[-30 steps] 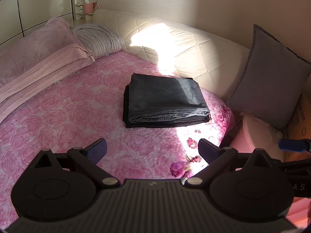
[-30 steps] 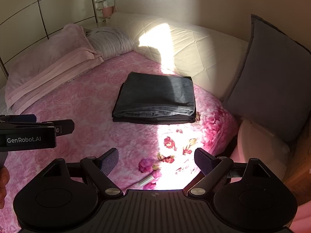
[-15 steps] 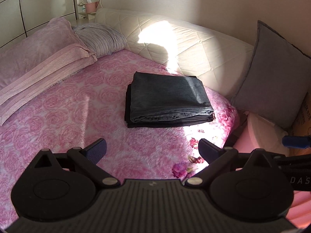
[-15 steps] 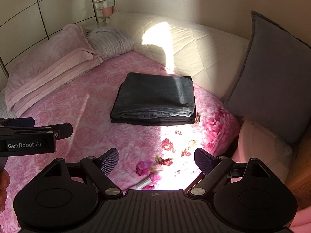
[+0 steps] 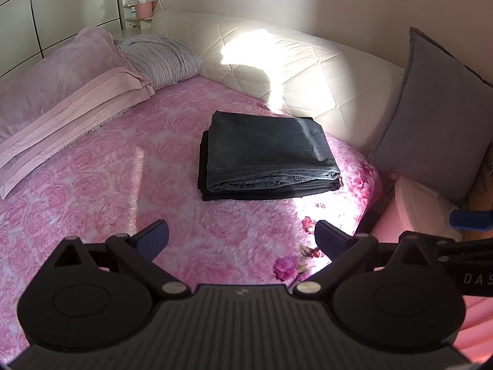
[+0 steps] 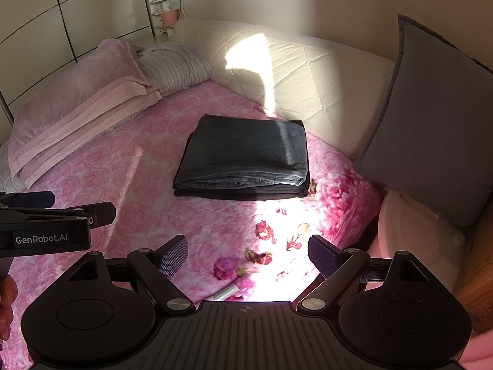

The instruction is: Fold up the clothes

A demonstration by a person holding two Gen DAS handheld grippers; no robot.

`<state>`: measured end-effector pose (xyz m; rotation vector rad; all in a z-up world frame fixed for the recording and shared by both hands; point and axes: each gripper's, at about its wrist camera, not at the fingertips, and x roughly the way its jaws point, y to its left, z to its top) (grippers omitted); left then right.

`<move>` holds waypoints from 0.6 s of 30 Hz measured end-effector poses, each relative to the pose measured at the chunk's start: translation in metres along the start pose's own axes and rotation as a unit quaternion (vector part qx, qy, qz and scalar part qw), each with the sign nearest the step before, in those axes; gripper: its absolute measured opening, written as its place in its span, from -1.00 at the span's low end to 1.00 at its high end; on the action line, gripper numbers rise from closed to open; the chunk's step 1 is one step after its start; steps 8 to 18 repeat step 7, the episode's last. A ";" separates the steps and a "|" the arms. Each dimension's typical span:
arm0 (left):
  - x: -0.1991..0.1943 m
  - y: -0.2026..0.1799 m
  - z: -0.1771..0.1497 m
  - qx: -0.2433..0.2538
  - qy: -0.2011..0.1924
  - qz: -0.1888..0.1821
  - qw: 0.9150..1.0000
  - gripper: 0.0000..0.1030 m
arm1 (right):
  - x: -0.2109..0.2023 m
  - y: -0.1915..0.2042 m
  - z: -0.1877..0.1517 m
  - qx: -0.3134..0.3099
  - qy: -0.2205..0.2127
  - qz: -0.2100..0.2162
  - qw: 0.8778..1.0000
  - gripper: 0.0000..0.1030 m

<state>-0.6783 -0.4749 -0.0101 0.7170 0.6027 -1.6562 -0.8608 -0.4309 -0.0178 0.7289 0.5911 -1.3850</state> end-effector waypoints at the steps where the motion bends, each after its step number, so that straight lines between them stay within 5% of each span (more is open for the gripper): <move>1: 0.000 0.000 0.000 0.000 0.000 0.000 1.000 0.94 | 0.000 0.000 0.000 0.000 0.000 -0.001 1.000 0.70; 18: -0.004 0.000 -0.002 -0.002 -0.005 -0.003 1.000 0.94 | -0.001 0.003 -0.001 -0.003 0.000 -0.002 1.000 0.70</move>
